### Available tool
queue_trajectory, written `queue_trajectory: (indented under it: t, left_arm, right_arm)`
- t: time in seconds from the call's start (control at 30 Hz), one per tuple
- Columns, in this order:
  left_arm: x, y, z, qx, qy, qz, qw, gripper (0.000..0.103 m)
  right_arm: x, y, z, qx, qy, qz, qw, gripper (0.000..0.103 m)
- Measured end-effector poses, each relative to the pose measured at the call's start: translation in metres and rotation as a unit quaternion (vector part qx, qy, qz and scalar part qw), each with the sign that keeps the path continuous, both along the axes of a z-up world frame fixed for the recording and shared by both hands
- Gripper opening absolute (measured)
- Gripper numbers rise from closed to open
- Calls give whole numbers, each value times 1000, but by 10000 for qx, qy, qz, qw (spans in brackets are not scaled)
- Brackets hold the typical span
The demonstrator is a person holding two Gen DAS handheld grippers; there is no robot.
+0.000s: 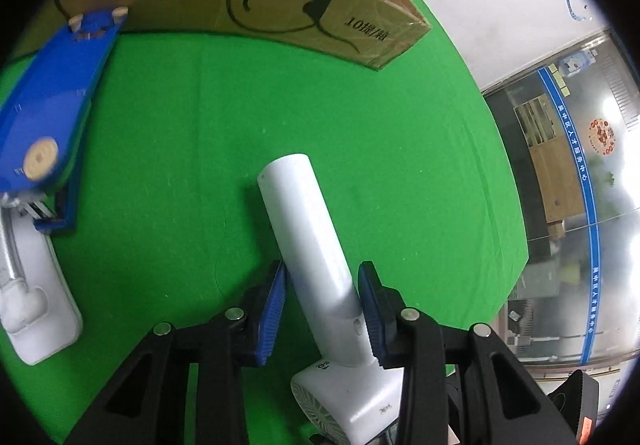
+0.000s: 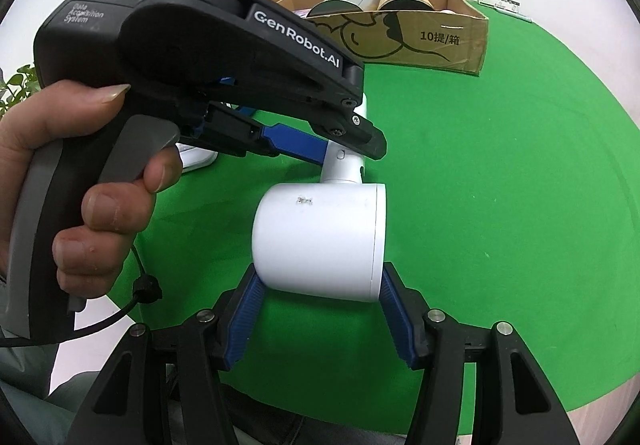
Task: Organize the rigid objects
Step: 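Lift the hair dryer with the right gripper off the table, then carry the hair dryer with the right gripper over the box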
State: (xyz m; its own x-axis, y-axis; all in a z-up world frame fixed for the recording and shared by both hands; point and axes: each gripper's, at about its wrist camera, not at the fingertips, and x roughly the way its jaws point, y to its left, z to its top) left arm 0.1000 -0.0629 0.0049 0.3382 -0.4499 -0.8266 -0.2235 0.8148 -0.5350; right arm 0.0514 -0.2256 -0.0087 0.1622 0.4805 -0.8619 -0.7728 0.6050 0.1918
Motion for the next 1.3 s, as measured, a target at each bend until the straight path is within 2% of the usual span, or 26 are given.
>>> queue_trajectory:
  t: [0.2, 0.4, 0.63, 0.83, 1.03, 1.3]
  left_arm:
    - [5, 5, 49, 394, -636, -59, 9972, 35]
    - [14, 26, 108, 794, -1325, -18, 9880, 35]
    - [31, 71, 165, 864, -1882, 162, 9782, 35]
    - [49, 110, 201, 916, -2191, 252, 9711, 35]
    - [69, 147, 222, 1034, -2284, 300, 9676, 35]
    - [91, 193, 210, 948, -2106, 432, 9720, 35]
  right_arm:
    - [5, 9, 32, 394, -446, 24, 9982, 55]
    - [16, 40, 74, 765, -946, 126, 9925, 55]
    - [29, 86, 121, 996, -1520, 303, 9829, 55]
    - [51, 137, 152, 1199, -1889, 377, 9739, 55]
    - [62, 179, 169, 1294, -1945, 430, 9714, 55]
    - [73, 227, 162, 1201, -1686, 545, 9768, 55]
